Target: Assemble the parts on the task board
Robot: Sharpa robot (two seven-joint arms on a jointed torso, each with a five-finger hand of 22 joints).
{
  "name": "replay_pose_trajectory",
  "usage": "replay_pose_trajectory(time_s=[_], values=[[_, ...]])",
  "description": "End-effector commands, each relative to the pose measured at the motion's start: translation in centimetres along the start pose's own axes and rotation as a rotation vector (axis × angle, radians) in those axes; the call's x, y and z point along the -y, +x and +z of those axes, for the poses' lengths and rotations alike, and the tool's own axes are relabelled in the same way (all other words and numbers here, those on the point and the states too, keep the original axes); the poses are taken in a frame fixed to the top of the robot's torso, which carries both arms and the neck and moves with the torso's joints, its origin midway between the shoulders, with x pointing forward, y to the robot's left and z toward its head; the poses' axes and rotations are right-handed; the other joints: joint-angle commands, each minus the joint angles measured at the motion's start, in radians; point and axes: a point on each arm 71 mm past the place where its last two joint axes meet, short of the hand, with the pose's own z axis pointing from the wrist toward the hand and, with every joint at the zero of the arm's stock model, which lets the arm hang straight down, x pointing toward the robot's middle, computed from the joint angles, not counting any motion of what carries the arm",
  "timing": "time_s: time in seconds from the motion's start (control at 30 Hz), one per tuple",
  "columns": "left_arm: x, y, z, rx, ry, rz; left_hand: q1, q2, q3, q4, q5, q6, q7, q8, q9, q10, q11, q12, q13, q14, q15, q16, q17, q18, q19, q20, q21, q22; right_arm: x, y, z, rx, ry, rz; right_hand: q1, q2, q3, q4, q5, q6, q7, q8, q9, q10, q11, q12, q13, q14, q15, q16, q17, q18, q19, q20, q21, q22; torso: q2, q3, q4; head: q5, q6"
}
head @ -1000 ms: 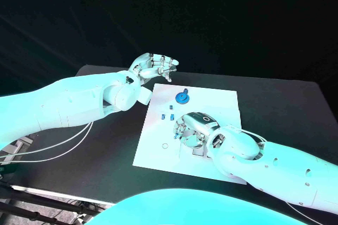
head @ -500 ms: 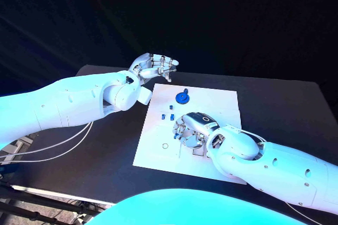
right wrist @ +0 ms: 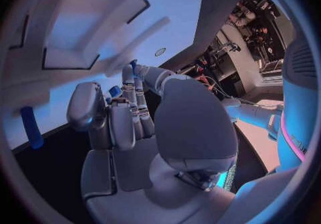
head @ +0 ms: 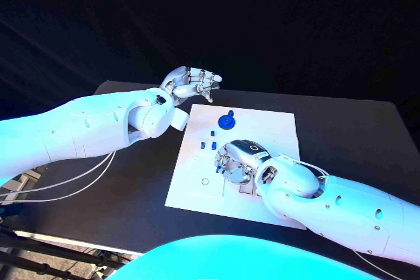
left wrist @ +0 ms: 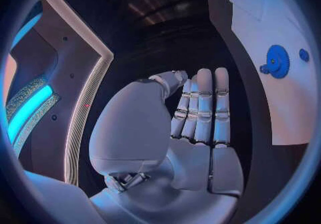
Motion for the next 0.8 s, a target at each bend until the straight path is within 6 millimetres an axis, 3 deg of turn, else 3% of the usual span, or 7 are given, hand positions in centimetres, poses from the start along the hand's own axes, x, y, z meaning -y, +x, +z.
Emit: replay_pose_trajectory(time_s=[0.03,0.33,0.6,0.8], values=[[0.12,0.22,0.05,-0.022,0.006,-0.002,-0.002,0.002,-0.003,0.000,0.005,-0.005,0.003,-0.004,-0.002,-0.005,0.003,-0.004,-0.001,-0.003,0.003,-0.005,-0.001,0.012,-0.005,0.005,-0.002,0.001,0.04,0.42,0.01,-0.037,0.007,-0.030,-0.012,-0.001,-0.002,-0.004,0.003,0.003,0.004,0.002,0.000,-0.003,-0.004,-0.004,0.000,0.047,-0.004,-0.001,-0.002,-0.008,-0.002,0.001,-0.006,0.071,0.000,0.0000,-0.0008,-0.002,0.000],[0.12,0.26,0.08,-0.024,0.005,-0.002,-0.002,0.002,-0.003,0.000,0.005,-0.005,0.003,-0.004,-0.002,-0.005,0.003,-0.004,-0.001,-0.003,0.003,-0.005,-0.001,0.012,-0.005,0.005,-0.002,0.001,-0.19,0.81,0.02,-0.062,-0.003,-0.034,-0.025,-0.010,-0.011,-0.004,0.001,-0.003,0.005,-0.001,0.002,-0.007,-0.002,-0.010,0.001,0.046,-0.002,-0.001,-0.003,-0.007,-0.005,0.003,-0.014,0.069,-0.001,-0.0005,0.0002,-0.005,0.000],[0.09,0.15,0.07,-0.020,0.003,-0.001,-0.003,0.003,-0.003,0.001,0.005,-0.005,0.003,-0.004,-0.002,-0.006,0.003,-0.004,-0.002,-0.003,0.003,-0.006,-0.001,0.012,-0.005,0.005,-0.003,0.001,-0.15,0.68,-0.14,-0.036,-0.003,-0.014,-0.054,-0.041,-0.021,-0.002,0.003,-0.068,0.036,-0.050,-0.012,-0.071,0.028,-0.056,-0.008,0.045,0.021,0.004,-0.004,-0.004,-0.015,0.020,-0.044,0.061,-0.002,-0.0005,-0.0006,-0.006,0.000],[0.04,0.06,0.09,-0.018,0.000,0.000,-0.004,0.003,-0.004,0.001,0.005,-0.005,0.003,-0.004,-0.002,-0.006,0.003,-0.004,-0.003,-0.003,0.003,-0.006,-0.001,0.012,-0.006,0.006,-0.004,0.000,0.00,0.32,-0.39,0.007,0.010,-0.002,-0.061,-0.060,-0.032,-0.004,0.002,-0.095,0.037,-0.072,-0.019,-0.105,0.035,-0.067,-0.012,0.041,0.029,0.002,-0.011,0.001,-0.025,0.028,-0.072,0.052,-0.002,-0.0009,-0.0007,-0.010,0.000]])
